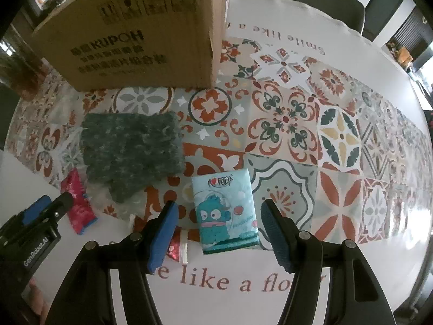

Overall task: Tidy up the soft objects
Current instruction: 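Move both tools back toward the remaining packets on the table, then grasp the red snack packet with the left tool while the right tool grasps the blue tissue pack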

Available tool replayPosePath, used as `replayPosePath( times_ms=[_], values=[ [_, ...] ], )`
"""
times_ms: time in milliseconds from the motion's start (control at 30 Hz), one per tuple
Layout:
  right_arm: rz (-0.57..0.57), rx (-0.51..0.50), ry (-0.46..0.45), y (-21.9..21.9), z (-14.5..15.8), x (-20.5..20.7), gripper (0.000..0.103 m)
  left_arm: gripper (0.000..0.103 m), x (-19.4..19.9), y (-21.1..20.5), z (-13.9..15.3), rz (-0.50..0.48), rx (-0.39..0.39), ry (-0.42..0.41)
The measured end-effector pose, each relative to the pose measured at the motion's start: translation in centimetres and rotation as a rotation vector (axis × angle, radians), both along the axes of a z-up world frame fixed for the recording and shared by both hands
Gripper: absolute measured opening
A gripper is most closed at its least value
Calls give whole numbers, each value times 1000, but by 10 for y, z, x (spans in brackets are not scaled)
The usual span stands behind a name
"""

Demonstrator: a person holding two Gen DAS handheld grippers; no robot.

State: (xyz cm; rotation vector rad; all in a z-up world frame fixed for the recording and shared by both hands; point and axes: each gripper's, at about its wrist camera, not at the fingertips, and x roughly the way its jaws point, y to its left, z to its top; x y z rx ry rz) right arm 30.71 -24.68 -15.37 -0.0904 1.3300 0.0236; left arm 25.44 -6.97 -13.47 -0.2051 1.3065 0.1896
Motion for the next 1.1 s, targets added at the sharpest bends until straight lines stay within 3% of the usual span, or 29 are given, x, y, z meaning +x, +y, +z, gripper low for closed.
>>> replayPosePath(
  times_ms=[267,800,933,1100],
  values=[
    [-19,5,38,-3,-17,8,65,57,4,3,-10,24,23,15],
    [-40,17,54,4,-40,13,65,57,11,8,-30,44,6,55],
    [-64,28,31,-3,-41,13,58,54,11,3,-30,29,12,51],
    [-80,46,4,-10,-38,10,58,47,13,-2,-29,0,8,43]
  ],
)
